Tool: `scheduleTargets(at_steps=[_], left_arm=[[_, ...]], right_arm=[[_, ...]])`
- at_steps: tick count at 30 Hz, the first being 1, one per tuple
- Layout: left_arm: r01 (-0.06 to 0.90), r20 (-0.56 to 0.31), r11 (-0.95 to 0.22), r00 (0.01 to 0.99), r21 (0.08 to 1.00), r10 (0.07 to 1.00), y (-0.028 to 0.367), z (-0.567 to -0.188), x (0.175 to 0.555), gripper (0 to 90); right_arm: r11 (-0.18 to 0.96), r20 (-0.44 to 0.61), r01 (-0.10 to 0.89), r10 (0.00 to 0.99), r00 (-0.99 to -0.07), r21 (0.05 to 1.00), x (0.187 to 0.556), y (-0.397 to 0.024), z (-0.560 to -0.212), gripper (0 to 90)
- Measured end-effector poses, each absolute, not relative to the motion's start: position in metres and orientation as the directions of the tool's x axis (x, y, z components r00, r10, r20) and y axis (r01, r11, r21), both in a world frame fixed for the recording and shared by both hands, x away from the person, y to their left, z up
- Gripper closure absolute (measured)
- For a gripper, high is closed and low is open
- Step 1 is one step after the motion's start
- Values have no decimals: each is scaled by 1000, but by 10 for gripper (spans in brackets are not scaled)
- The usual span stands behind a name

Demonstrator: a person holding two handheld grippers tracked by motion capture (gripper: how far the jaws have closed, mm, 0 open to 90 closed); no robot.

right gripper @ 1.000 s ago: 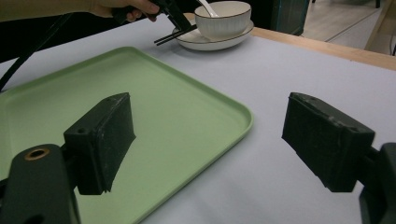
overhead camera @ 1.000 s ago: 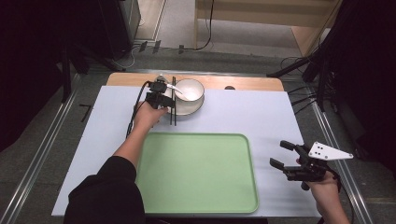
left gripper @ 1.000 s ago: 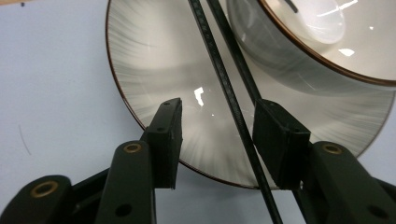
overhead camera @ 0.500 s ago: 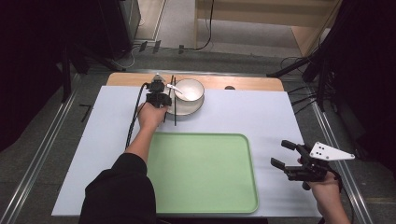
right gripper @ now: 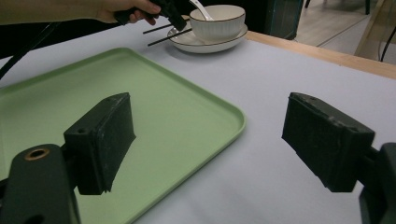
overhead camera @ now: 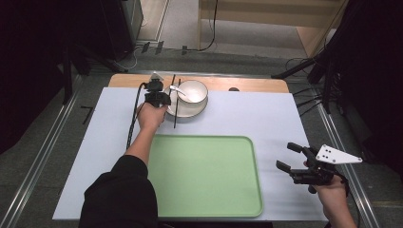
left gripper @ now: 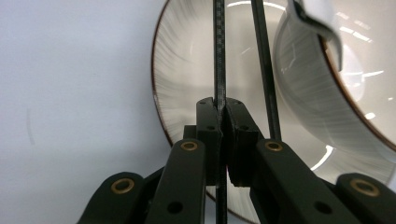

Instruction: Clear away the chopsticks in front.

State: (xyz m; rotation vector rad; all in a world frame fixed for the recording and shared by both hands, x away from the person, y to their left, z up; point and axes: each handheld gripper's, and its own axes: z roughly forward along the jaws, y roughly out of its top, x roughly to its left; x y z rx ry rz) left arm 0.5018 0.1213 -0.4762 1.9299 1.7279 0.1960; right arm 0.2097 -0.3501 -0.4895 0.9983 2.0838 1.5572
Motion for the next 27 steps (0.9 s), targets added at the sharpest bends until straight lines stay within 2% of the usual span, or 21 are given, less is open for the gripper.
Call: scheduleTargets(at_steps=[9, 15, 18, 27], left_arm=[[873, -248, -32, 173, 487, 953, 155, -462, 487, 855], [872, -235, -80, 217, 484, 947, 185, -456, 453, 854], [872, -256, -72, 220, 484, 941, 196, -455, 437, 854], [864, -299, -98, 275, 494, 914, 209, -463, 384, 854]], right_arm=[[148, 126, 320, 707, -696, 936, 210, -349, -490, 171], [151, 123, 319, 707, -696, 936, 209, -348, -489, 171], [154, 122, 319, 705, -699, 935, 210, -347, -489, 171], [161, 114, 313, 703, -702, 936, 211, -344, -488, 171]])
